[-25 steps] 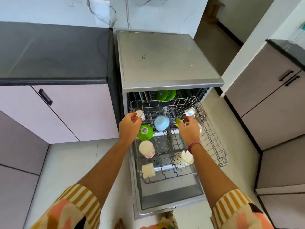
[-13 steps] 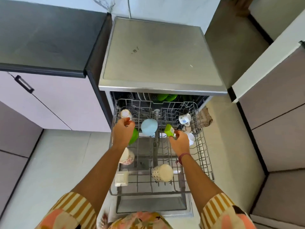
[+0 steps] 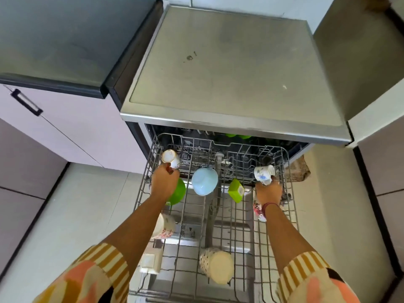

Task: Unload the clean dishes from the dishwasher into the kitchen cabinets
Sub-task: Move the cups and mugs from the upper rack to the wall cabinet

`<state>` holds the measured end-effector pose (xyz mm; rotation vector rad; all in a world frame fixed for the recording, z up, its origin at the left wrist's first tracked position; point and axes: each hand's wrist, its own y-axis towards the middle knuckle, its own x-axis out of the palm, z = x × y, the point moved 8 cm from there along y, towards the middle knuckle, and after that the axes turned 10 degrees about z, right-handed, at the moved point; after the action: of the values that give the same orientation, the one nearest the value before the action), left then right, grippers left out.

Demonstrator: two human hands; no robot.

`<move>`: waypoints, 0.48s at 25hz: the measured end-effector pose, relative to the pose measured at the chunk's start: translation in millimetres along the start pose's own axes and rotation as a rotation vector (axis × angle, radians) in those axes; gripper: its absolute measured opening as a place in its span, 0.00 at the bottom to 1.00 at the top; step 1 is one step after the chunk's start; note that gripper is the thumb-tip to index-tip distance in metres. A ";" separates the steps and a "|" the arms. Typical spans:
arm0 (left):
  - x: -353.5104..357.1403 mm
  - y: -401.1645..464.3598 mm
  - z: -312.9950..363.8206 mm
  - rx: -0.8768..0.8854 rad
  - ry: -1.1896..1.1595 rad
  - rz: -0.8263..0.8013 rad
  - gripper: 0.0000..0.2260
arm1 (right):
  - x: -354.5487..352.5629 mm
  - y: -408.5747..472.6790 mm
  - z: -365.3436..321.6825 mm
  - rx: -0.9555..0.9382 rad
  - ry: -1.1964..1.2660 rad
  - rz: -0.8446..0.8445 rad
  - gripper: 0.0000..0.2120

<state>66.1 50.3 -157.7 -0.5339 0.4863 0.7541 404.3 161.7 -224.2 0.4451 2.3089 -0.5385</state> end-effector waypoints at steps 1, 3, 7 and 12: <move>8.2 16.9 -2.6 0.019 0.027 0.016 0.15 | 7.0 9.8 -3.2 -0.030 -0.053 -0.003 0.28; 26.9 50.7 -11.2 0.039 0.089 0.042 0.20 | 24.3 29.7 -7.4 -0.120 -0.166 -0.008 0.29; 69.7 104.1 -30.9 0.061 0.283 0.033 0.25 | 57.8 65.0 -0.3 -0.304 -0.430 0.002 0.31; 100.0 119.2 -44.5 0.091 0.474 0.064 0.25 | 69.9 86.9 4.5 -0.387 -0.643 0.085 0.33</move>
<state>31.1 146.5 -283.1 -0.6157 0.9771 0.6614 398.6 244.8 -298.6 0.1467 1.7047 -0.1460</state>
